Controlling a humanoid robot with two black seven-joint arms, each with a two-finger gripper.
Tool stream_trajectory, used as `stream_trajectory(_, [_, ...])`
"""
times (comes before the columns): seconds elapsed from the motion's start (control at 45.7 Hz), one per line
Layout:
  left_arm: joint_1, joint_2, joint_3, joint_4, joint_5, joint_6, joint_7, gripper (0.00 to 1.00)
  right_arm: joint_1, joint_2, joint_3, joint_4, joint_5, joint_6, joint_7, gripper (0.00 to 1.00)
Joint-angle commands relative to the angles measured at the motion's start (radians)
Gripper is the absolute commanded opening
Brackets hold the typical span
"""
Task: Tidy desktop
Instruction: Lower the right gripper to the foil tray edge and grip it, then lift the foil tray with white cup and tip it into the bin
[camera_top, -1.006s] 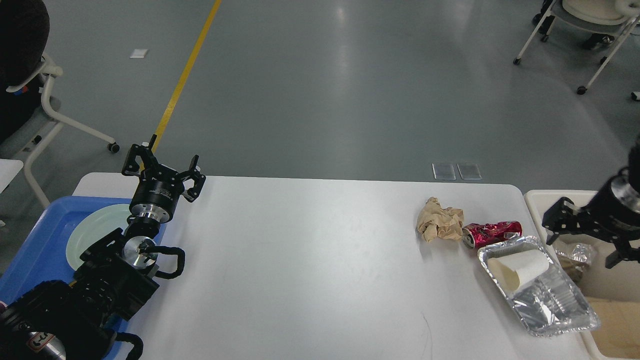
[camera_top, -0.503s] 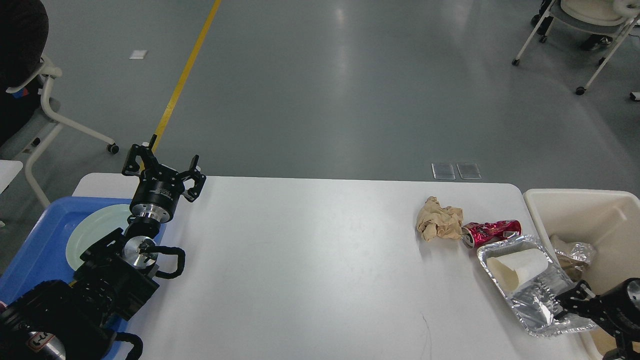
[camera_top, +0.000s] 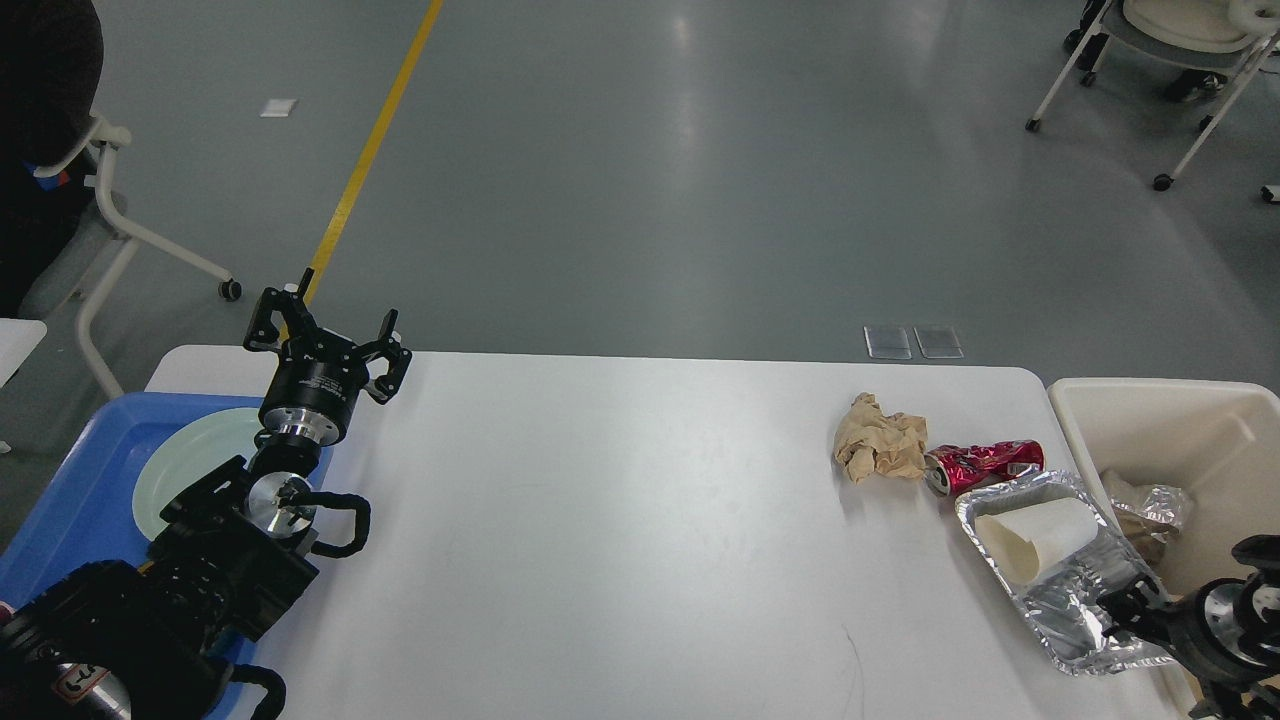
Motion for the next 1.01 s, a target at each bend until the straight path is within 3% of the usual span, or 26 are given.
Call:
stream_trajectory(0.0, [0.000,0.000,0.000,0.000,0.000,-0.001,0.000,0.97,-0.033,0.029,0.002,0.001,0.008,-0.138,-0.001,0.99])
stream_trajectory(0.044, [0.000,0.000,0.000,0.000,0.000,-0.001,0.000,0.97,-0.042,0.033,0.002,0.001,0.013,-0.175,-0.001,0.96])
stream_trajectory(0.087, [0.001,0.000,0.000,0.000,0.000,-0.001,0.000,0.97,-0.051,0.036,0.002,0.001,0.019,-0.195,-0.001,0.86])
stream_trajectory(0.219, [0.000,0.000,0.000,0.000,0.000,-0.001,0.000,0.97,-0.067,0.036,0.002,0.008,0.030,-0.189,-0.001,0.21])
stream_trajectory(0.284, [0.001,0.000,0.000,0.000,0.000,0.001,0.000,0.97,-0.068,0.036,0.002,0.017,0.040,-0.185,-0.001,0.02])
stream_trajectory(0.656, [0.001,0.000,0.000,0.000,0.000,-0.001,0.000,0.97,-0.048,0.035,0.002,0.019,0.071,-0.195,-0.001,0.00])
stream_trajectory(0.984, [0.000,0.000,0.000,0.000,0.000,0.001,0.000,0.97,-0.036,-0.043,0.005,0.050,0.073,-0.193,-0.001,0.00])
